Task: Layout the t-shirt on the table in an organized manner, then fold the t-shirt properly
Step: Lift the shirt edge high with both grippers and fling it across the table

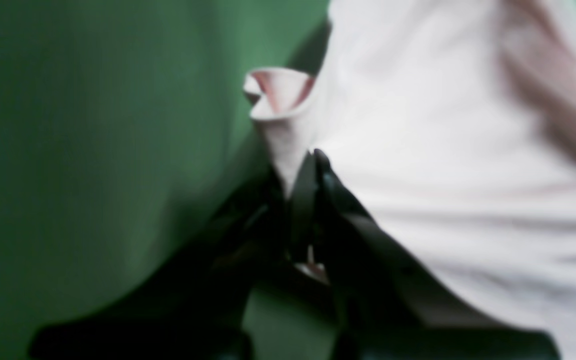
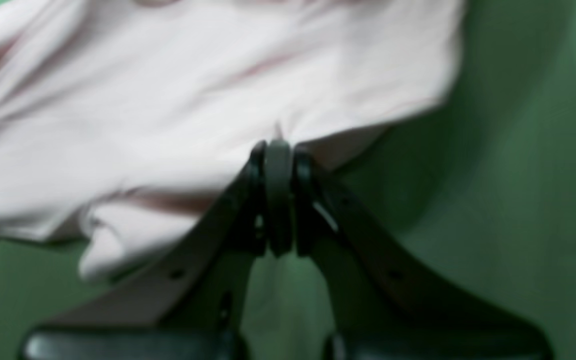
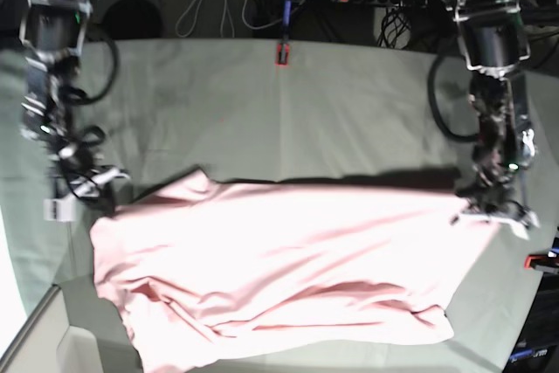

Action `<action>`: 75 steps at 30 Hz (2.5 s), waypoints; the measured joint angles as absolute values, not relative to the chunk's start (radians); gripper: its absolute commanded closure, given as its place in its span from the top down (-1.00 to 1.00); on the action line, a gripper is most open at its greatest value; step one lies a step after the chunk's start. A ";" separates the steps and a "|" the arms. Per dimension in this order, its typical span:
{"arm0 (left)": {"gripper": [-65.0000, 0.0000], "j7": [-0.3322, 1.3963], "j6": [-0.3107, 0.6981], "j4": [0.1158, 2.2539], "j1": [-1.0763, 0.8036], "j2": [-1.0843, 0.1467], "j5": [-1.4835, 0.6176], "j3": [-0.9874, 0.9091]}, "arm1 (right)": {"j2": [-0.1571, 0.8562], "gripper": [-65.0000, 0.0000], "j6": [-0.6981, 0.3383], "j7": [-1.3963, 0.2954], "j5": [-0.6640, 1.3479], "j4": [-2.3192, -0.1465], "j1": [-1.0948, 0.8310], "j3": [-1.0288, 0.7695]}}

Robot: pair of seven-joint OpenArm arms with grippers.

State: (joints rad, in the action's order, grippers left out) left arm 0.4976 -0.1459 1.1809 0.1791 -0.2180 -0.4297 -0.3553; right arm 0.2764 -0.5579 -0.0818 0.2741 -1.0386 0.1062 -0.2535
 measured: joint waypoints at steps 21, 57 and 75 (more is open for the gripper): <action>-1.00 0.655 -0.146 1.605 -0.038 -0.218 -0.433 -0.432 | 0.216 -1.00 -0.632 -0.158 0.285 -1.754 -0.276 -0.580; -1.00 0.730 -0.139 1.246 0.746 -0.297 -0.445 -0.098 | 0.380 -1.00 -0.721 -0.617 0.265 -1.525 0.358 -0.646; -1.00 0.746 -0.130 1.732 -0.051 -0.296 -0.704 -0.530 | 0.112 -1.00 -0.738 -0.497 0.278 -1.916 -0.188 -0.868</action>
